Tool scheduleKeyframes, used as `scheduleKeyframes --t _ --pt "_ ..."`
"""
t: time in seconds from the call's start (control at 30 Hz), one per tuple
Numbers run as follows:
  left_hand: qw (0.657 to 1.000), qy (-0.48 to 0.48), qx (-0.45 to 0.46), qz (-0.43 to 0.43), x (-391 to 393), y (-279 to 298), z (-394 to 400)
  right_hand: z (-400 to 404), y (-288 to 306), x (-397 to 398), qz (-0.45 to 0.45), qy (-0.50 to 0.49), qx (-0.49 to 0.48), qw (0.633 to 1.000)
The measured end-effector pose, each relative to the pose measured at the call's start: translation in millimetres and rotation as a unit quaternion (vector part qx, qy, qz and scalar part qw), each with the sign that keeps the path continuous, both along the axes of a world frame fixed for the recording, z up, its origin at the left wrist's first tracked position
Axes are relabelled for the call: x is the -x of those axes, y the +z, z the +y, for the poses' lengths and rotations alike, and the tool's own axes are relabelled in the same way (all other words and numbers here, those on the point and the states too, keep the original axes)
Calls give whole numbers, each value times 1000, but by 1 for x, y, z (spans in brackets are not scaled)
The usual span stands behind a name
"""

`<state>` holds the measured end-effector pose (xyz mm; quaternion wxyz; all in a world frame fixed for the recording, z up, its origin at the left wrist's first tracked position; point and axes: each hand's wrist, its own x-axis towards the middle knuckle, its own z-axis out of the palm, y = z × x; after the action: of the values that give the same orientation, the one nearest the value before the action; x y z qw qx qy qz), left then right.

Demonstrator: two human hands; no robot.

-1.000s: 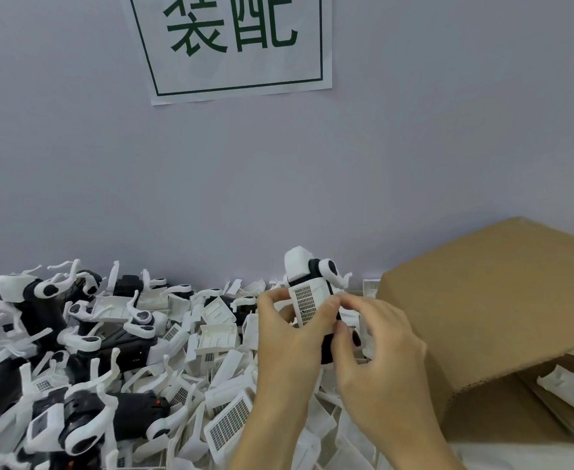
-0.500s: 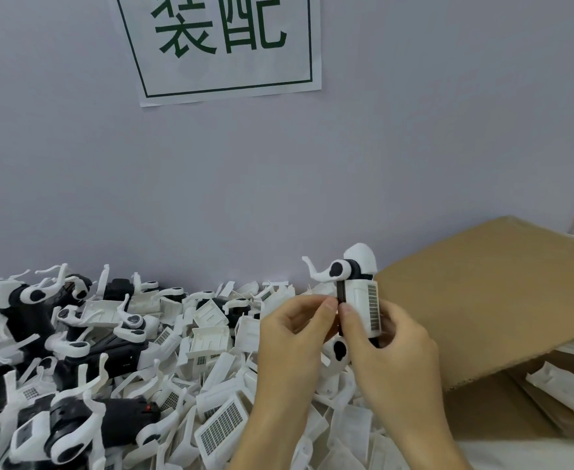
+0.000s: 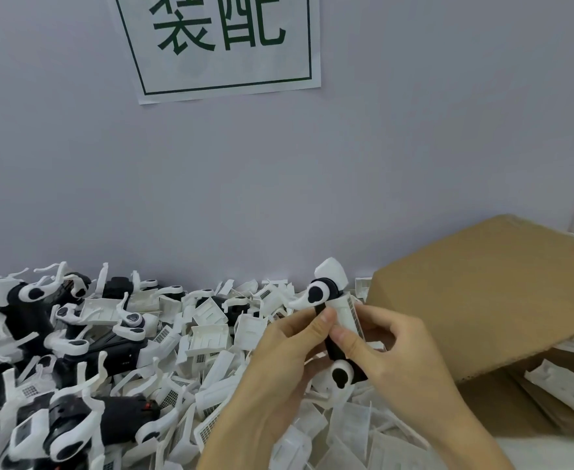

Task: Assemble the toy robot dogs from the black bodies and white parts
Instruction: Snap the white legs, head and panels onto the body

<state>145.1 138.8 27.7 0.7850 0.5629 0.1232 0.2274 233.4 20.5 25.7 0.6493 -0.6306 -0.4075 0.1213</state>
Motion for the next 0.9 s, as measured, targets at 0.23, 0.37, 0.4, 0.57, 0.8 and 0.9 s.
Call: scheduleKeyframes --t 0.23,0.37,0.4,0.57,0.8,0.9 --pt "997 59 45 15 -5 1 -7 12 -6 9 -57 -126 28 990" --pt "996 76 32 22 -3 0 -4 10 -2 8 -49 -104 60 992" --pt "996 78 23 25 -3 -1 -4 7 0 5 -37 -89 72 993" --pt "995 96 -1 23 -8 -2 -8 12 -1 9 -107 -177 95 974" --pt "997 79 -20 14 -7 -4 -7 0 7 2 -8 -60 74 995" --pt "995 97 1 1 -9 -5 -6 11 2 11 -127 -181 93 971"
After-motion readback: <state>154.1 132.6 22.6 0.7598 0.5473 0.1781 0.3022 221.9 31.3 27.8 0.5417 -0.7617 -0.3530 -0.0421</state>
